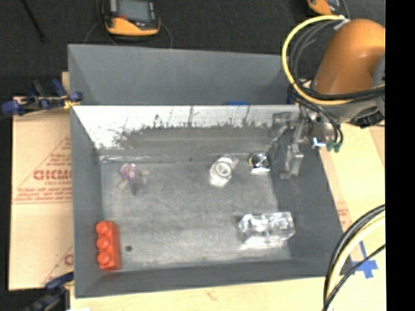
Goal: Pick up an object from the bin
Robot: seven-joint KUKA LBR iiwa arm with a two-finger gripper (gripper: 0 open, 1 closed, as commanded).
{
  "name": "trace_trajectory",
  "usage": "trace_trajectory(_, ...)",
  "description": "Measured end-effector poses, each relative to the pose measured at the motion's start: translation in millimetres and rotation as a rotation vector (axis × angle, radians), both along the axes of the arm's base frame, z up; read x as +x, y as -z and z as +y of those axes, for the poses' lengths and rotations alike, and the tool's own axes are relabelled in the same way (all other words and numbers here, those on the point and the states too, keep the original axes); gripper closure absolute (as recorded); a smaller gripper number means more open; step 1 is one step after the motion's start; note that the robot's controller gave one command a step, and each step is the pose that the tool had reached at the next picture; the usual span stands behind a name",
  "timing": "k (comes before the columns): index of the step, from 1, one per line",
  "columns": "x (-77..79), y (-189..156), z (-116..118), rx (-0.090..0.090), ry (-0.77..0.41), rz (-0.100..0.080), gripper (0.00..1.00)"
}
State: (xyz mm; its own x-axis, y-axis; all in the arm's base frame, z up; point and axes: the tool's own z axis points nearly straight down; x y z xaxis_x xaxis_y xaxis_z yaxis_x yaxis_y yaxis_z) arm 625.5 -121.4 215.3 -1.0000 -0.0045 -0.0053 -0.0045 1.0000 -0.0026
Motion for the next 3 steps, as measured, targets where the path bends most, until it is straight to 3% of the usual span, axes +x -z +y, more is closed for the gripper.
trace_trajectory(1, -47.2, 134, -7, -0.001, -0.363, 0.004, 0.00)
trace_trajectory(2, -87.0, 137, 14, -0.012, -1.113, -0.011, 0.00)
trace_trajectory(3, -131.9, 137, 19, -0.017, -1.095, -0.014, 0.00)
